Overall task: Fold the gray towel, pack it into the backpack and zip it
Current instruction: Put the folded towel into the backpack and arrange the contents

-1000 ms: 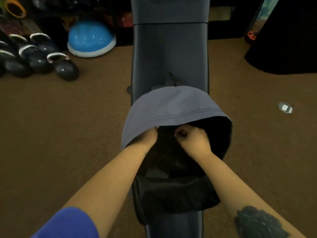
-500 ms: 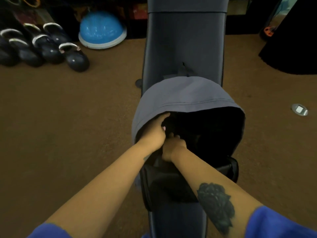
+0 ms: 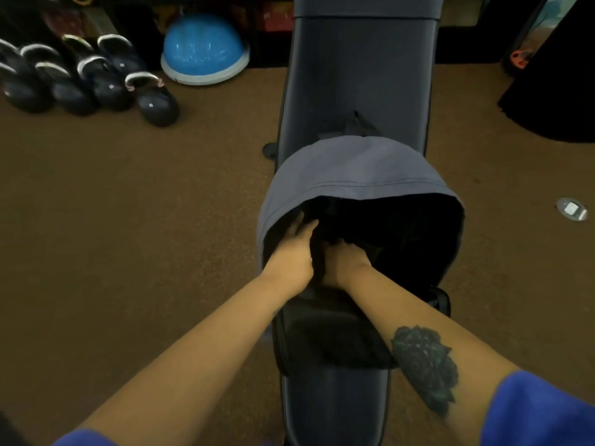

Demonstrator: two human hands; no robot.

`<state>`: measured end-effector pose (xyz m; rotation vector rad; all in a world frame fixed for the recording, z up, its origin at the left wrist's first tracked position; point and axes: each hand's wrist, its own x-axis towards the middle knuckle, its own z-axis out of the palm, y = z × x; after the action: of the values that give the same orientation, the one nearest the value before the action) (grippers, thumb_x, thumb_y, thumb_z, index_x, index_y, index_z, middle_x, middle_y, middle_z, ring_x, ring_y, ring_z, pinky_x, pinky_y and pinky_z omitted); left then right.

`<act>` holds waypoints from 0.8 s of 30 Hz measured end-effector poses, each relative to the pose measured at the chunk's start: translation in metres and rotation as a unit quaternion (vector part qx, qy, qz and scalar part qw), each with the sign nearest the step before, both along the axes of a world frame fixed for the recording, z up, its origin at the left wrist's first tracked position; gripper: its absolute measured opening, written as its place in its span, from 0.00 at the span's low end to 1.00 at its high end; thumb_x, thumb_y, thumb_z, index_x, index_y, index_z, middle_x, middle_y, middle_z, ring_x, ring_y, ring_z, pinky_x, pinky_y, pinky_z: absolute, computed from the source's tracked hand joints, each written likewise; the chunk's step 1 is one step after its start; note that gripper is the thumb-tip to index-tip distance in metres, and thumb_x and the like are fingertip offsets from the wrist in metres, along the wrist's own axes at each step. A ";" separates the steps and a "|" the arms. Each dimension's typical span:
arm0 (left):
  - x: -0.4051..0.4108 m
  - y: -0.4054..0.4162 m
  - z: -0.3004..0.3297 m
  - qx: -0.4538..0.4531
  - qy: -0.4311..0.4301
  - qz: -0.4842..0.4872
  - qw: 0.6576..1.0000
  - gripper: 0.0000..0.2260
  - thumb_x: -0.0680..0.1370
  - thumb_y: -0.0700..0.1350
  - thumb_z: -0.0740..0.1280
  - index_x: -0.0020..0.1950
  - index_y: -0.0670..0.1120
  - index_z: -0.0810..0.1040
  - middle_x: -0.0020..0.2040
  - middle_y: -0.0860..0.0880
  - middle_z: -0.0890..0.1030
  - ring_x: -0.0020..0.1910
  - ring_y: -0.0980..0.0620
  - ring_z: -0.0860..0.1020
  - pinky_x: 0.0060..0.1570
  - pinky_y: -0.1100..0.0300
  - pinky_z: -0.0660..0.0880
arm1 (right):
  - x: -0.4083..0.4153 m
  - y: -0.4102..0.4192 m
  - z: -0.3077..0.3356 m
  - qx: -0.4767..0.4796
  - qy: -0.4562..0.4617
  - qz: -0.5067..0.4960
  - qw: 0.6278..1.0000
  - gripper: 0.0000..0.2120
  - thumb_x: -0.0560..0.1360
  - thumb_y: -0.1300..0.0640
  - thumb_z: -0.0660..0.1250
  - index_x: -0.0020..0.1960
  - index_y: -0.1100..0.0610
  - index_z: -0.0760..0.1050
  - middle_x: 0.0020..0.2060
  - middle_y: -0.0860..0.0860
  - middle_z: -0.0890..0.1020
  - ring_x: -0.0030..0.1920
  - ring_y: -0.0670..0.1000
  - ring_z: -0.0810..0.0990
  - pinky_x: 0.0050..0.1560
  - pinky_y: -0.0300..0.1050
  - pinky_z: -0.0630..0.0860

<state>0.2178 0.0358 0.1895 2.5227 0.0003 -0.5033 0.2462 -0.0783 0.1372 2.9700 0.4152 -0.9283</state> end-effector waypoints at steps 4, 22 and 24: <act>-0.003 -0.002 -0.002 0.046 0.021 -0.058 0.997 0.40 0.74 0.38 0.68 0.77 0.53 0.47 0.77 0.46 0.35 0.76 0.45 0.55 0.69 0.56 0.65 | -0.002 -0.021 0.021 0.017 -0.004 0.021 1.000 0.22 0.74 0.50 0.65 0.66 0.54 0.71 0.63 0.56 0.73 0.56 0.56 0.78 0.51 0.48 0.77; 0.000 0.013 -0.033 0.125 0.024 -0.081 0.989 0.46 0.70 0.46 0.73 0.77 0.55 0.46 0.75 0.46 0.29 0.77 0.41 0.45 0.73 0.49 0.57 | -0.014 -0.023 0.015 0.062 -0.037 0.080 0.994 0.19 0.71 0.50 0.68 0.60 0.55 0.75 0.56 0.55 0.78 0.53 0.56 0.79 0.50 0.49 0.78; 0.001 0.015 -0.036 0.126 0.026 -0.083 0.988 0.46 0.69 0.47 0.74 0.77 0.55 0.46 0.75 0.46 0.30 0.77 0.41 0.44 0.74 0.48 0.55 | -0.012 -0.023 0.015 0.062 -0.031 0.082 0.994 0.19 0.70 0.50 0.70 0.59 0.55 0.76 0.57 0.55 0.78 0.53 0.56 0.79 0.51 0.48 0.78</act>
<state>0.2190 0.0504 0.1538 2.7693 -0.1347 -0.6725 0.2338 -0.1013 0.1523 3.0055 0.7291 -0.8198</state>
